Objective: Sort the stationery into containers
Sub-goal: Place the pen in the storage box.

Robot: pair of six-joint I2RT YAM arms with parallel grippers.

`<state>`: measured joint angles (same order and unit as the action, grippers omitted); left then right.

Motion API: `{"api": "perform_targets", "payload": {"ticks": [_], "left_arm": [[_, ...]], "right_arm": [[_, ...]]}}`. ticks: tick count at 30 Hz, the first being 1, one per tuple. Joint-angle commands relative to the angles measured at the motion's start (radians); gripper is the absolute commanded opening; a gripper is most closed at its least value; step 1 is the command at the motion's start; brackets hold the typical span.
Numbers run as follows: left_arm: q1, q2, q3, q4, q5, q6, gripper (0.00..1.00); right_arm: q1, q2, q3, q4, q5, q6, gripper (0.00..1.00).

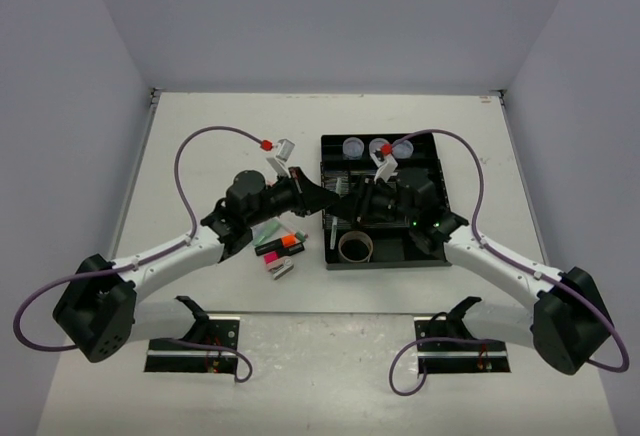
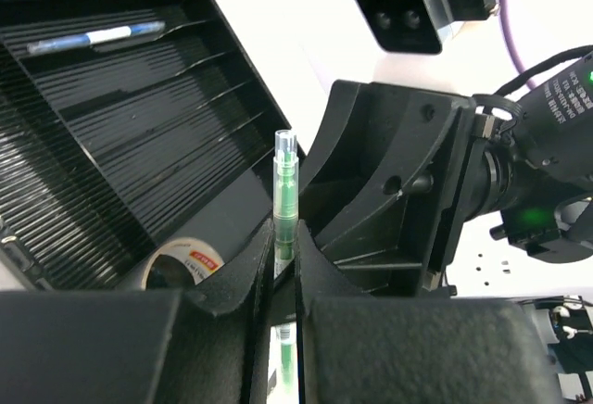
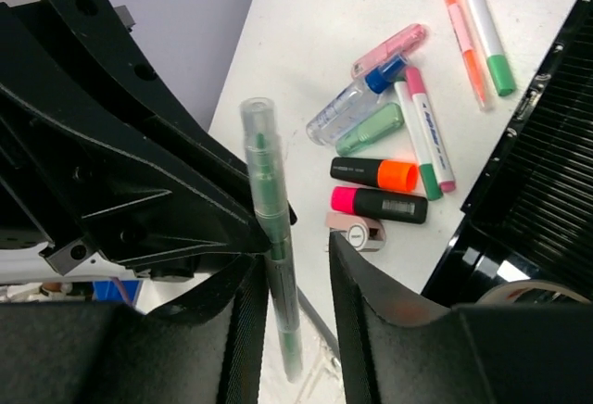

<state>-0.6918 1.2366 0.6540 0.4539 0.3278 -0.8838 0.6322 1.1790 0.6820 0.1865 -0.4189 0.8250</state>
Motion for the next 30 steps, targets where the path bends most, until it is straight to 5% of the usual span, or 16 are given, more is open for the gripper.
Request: {"api": "perform_targets", "payload": {"ticks": [1, 3, 4, 5, 6, 8, 11, 14, 17, 20, 30], "left_arm": [[-0.003, -0.031, 0.005, 0.073, 0.057, -0.02, 0.01], [-0.005, -0.033, 0.036, -0.001, 0.027, 0.014, 0.28], [-0.005, -0.034, 0.054, -0.058, 0.001, 0.041, 0.47], [-0.005, -0.038, 0.095, -0.112, -0.026, 0.061, 0.85], [-0.005, -0.04, 0.126, -0.225, -0.09, 0.096, 0.98], [-0.006, -0.053, 0.232, -0.412, -0.22, 0.135, 1.0], [-0.005, -0.112, 0.325, -0.727, -0.625, 0.095, 1.0], [-0.003, -0.275, 0.314, -0.877, -0.795, 0.054, 1.0], [-0.004, -0.373, 0.291, -0.899, -0.813, 0.069, 1.0], [-0.003, -0.42, 0.304, -0.978, -0.827, 0.072, 1.0], [-0.004, -0.529, 0.301, -1.136, -0.842, 0.058, 1.0]], "right_arm": [[0.006, 0.029, 0.022, 0.086, -0.007, 0.052, 0.09], [0.006, 0.032, 0.013, 0.103, 0.005, 0.077, 0.0], [0.006, 0.031, 0.005, 0.116, 0.014, 0.095, 0.0], [0.005, 0.034, 0.002, 0.118, 0.024, 0.107, 0.0], [0.003, 0.035, 0.0, 0.116, 0.04, 0.127, 0.0], [-0.014, 0.038, -0.005, 0.107, 0.113, 0.164, 0.0], [-0.071, 0.041, -0.031, 0.065, 0.229, 0.325, 0.0], [-0.143, 0.024, -0.05, -0.013, 0.391, 0.497, 0.0], [-0.189, 0.038, 0.054, -0.239, 0.618, 0.68, 0.0], [-0.253, 0.131, 0.167, -0.432, 0.679, 0.817, 0.0], [-0.332, 0.44, 0.394, -0.531, 0.672, 1.011, 0.0]]}}
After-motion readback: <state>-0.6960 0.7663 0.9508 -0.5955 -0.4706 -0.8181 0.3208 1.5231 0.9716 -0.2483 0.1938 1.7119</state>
